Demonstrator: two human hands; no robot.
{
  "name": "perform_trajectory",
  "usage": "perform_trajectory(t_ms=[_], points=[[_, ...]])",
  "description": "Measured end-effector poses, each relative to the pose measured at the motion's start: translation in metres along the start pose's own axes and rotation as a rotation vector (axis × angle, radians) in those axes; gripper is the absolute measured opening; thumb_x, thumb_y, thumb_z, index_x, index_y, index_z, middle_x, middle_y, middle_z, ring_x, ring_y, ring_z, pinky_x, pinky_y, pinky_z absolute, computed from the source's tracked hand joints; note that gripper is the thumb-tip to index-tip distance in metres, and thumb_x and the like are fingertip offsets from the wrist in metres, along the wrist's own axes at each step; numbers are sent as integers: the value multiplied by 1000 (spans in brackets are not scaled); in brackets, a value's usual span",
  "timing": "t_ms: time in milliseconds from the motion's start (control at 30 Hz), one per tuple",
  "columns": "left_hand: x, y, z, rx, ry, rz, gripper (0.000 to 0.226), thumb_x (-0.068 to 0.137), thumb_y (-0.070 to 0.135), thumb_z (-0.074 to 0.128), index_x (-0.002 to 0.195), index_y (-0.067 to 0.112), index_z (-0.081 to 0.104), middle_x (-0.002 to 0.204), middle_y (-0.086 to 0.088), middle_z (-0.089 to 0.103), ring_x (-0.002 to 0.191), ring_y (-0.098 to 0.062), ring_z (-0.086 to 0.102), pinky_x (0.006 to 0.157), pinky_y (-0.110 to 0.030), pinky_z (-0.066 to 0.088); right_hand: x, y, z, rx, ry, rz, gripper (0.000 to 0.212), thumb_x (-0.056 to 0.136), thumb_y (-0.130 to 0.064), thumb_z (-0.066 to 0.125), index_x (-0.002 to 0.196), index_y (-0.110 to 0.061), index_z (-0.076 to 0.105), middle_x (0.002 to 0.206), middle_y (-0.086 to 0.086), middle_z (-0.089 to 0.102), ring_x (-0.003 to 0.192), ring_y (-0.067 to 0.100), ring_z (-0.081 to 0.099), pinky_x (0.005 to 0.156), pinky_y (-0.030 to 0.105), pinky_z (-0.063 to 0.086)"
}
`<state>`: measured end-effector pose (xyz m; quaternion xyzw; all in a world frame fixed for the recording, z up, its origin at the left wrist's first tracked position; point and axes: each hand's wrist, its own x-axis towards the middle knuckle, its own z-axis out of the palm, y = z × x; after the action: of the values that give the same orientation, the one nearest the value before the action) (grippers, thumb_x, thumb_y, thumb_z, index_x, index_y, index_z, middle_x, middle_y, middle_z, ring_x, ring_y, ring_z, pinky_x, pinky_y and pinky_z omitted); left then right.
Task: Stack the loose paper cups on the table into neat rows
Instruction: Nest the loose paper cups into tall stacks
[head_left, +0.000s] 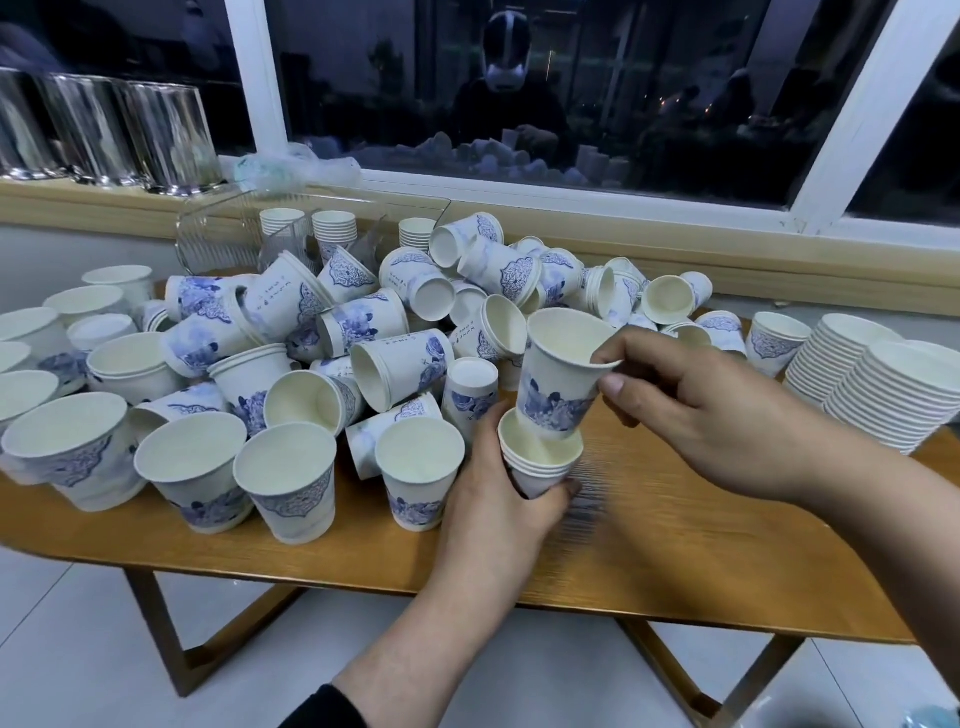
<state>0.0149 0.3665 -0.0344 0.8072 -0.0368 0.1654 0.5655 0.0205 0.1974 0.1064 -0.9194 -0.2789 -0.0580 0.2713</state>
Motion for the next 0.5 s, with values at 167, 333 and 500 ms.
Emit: perform_trajectory(t_ms=[167, 333, 500], points=[[3, -1, 2, 14, -8, -12, 81, 70, 32, 88, 135, 42, 40, 129, 20, 60, 119, 0, 55, 95, -16, 43, 6, 7, 14, -32, -263, 45, 15, 97, -46, 48, 106, -39, 57, 72, -14, 61, 65, 1, 54, 61, 16, 41], [7, 0, 3, 16, -28, -21, 85, 73, 31, 88, 143, 33, 41, 138, 21, 53, 124, 9, 44, 94, 6, 24, 37, 32, 22, 168, 181, 119, 12, 99, -32, 53, 106, -32, 63, 65, 10, 59, 53, 11, 50, 57, 26, 44], [8, 1, 3, 4, -23, -40, 76, 75, 27, 87, 127, 48, 35, 127, 29, 50, 116, 17, 39, 90, 9, 22, 87, 56, 39, -31, -35, 99, 30, 98, -21, 57, 125, -34, 60, 79, -6, 64, 67, 8, 59, 67, 28, 48]])
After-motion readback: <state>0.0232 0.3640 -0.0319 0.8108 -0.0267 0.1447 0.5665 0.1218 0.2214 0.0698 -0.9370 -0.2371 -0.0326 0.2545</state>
